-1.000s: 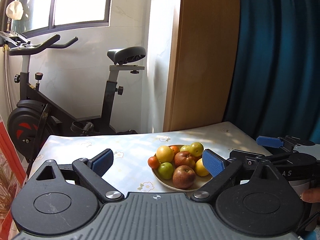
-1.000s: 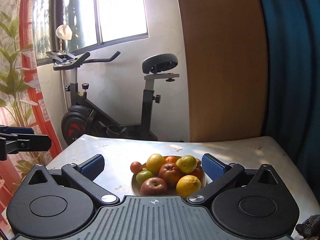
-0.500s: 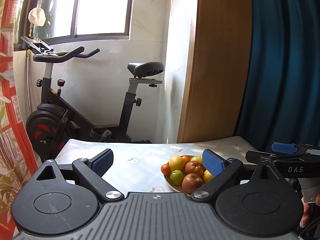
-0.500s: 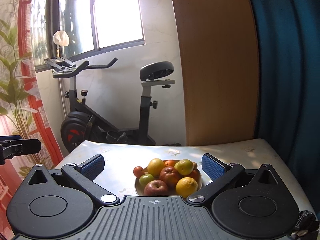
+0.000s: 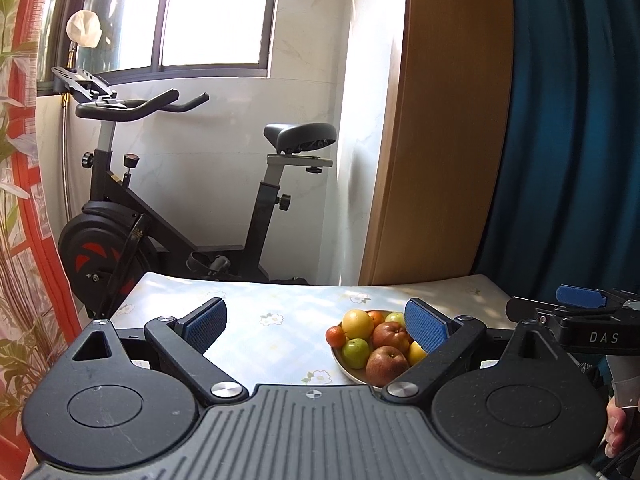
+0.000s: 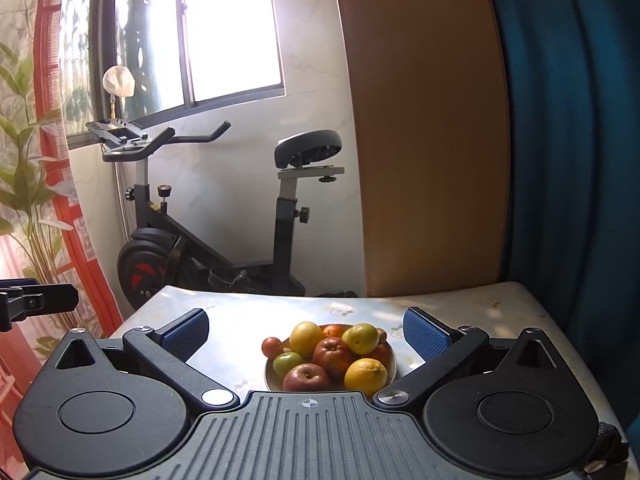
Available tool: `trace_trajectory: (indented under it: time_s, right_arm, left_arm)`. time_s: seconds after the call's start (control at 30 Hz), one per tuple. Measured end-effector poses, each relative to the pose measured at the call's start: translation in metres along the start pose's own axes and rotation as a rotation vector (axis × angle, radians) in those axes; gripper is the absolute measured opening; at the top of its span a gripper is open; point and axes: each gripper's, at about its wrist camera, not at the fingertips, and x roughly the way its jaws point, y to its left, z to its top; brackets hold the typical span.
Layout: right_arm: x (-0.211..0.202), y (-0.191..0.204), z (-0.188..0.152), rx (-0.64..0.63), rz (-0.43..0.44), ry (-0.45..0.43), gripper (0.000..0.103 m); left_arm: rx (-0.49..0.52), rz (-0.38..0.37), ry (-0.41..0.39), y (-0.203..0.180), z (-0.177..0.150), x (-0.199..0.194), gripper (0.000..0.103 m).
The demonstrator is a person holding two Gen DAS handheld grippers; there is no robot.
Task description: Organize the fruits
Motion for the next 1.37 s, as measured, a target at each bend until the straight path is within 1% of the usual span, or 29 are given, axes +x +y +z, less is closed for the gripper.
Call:
trace_trajectory:
  time_s: [0.2, 0.3, 0.43, 1.13, 1.37]
  right_arm:
    - [-0.002, 0.000, -0.001, 0.006, 0.000, -0.001, 0.103]
    - [-0.001, 0.000, 0.000, 0.007, 0.000, -0.001, 0.103]
    - [-0.001, 0.001, -0.001, 0.006, 0.002, 0.000, 0.103]
    - [0.001, 0.002, -0.003, 0.004, 0.004, 0.008, 0.103]
    - [0.001, 0.001, -0.003, 0.005, 0.003, 0.010, 0.103]
  left_arm:
    - [0.023, 0.011, -0.015, -0.004, -0.001, -0.004, 0.097]
    - [0.048, 0.039, -0.015, -0.008, -0.001, -0.003, 0.097]
    - [0.065, 0.053, -0.017, -0.010, -0.001, -0.004, 0.097]
    - [0.076, 0.073, -0.022, -0.013, 0.001, -0.006, 0.097]
    - [0.072, 0.067, -0.021, -0.013, 0.001, -0.006, 0.097]
